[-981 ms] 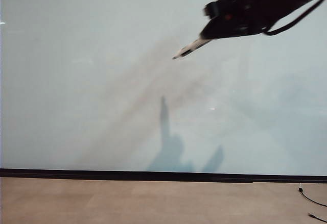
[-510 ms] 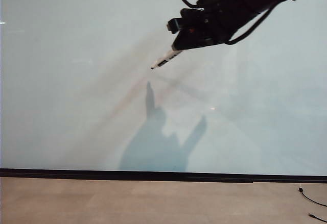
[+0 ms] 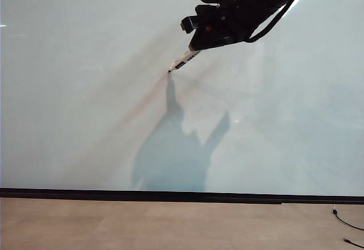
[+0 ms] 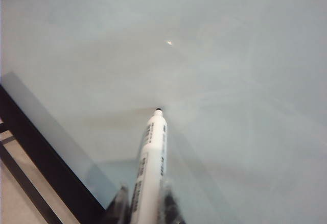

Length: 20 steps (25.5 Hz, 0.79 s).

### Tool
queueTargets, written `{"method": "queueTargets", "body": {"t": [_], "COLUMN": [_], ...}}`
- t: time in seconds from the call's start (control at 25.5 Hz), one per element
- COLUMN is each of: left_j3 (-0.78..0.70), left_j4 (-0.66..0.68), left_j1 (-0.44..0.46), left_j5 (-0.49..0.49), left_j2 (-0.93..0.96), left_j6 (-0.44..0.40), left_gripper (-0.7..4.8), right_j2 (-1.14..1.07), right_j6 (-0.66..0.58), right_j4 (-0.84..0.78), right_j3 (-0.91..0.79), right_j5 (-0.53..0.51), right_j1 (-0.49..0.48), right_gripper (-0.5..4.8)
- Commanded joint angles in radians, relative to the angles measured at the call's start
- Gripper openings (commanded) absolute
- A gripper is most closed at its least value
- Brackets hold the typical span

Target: Pick up the pen on the shelf to the right of the whiteboard and write the letter A.

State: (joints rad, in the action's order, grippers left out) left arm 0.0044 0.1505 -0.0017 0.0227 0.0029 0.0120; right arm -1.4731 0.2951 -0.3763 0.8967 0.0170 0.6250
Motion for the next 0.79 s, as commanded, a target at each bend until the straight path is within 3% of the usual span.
{"method": "queueTargets", "body": {"t": [0.04, 0.79], "left_j3": [0.002, 0.002], "left_j4": [-0.009, -0.009], "left_j1": [0.000, 0.000], "left_j5": [0.000, 0.000], "left_j2": [0.000, 0.000], "left_j6": [-0.004, -0.004], "left_gripper": [-0.04, -0.05], "right_j2": [0.002, 0.082], "right_j6": [0.002, 0.080], "right_j4": [-0.023, -0.017], "right_j3": [0.006, 0.018], "right_j5": [0.014, 0.135], "right_j1": [0.002, 0.014], "right_gripper": [-0.09, -0.09]}}
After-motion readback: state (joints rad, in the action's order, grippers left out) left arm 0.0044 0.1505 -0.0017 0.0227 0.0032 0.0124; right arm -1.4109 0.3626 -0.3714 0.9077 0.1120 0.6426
